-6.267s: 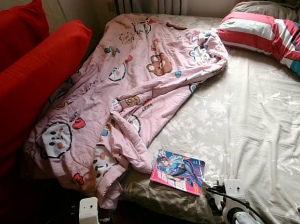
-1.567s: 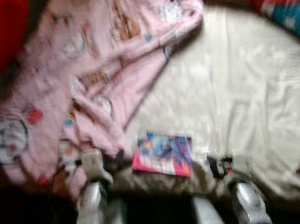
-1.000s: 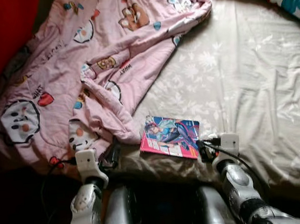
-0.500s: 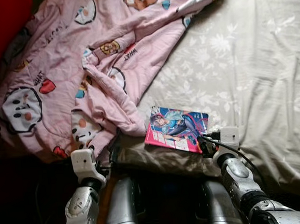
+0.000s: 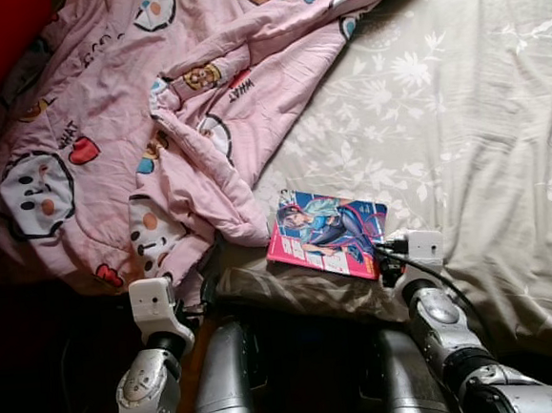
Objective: Clean up the room
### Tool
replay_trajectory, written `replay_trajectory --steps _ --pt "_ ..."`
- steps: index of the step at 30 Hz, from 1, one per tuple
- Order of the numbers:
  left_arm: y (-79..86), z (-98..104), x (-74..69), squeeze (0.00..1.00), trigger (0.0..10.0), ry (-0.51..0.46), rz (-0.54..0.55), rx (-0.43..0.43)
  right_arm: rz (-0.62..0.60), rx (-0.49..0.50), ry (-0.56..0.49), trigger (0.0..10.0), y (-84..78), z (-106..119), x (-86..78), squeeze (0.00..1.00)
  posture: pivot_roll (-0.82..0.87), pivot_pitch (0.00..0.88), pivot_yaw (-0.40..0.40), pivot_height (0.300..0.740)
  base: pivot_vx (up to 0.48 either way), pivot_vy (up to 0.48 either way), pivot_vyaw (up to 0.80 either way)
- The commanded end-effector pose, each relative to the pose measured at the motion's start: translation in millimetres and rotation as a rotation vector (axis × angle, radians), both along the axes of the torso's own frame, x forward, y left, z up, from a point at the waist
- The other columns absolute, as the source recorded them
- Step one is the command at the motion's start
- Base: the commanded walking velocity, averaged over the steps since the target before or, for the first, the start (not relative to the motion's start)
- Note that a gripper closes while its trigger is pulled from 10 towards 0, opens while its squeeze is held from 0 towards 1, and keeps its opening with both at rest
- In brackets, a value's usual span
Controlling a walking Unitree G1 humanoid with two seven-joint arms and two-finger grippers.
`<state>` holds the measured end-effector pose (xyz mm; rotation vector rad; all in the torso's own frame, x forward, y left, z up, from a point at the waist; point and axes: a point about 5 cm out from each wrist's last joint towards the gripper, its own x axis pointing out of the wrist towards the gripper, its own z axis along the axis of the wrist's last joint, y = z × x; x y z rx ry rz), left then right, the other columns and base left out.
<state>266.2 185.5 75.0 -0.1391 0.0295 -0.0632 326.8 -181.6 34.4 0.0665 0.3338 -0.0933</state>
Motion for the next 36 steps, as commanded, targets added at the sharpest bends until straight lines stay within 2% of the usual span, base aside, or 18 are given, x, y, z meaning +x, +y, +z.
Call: replay_trajectory --steps 1,29,36 --pt "2.8 -7.0 -8.1 0.00 10.0 0.038 0.012 -0.006 -0.010 0.003 0.067 0.0 -0.6 -15.2 -11.7 0.00 0.09 0.484 0.068 0.636 0.000 0.000 0.00" --pt "5.0 -14.1 6.5 0.00 10.0 0.060 0.032 -0.010 -0.031 0.038 0.054 0.0 1.5 -13.0 -9.6 0.00 0.07 0.412 0.051 0.636 0.000 0.000 0.00" --pt "4.8 -20.6 14.7 0.00 10.0 0.076 0.042 -0.022 -0.053 0.055 0.052 0.0 -1.1 -14.5 -11.5 0.00 0.05 0.372 0.042 0.636 0.000 0.000 0.00"
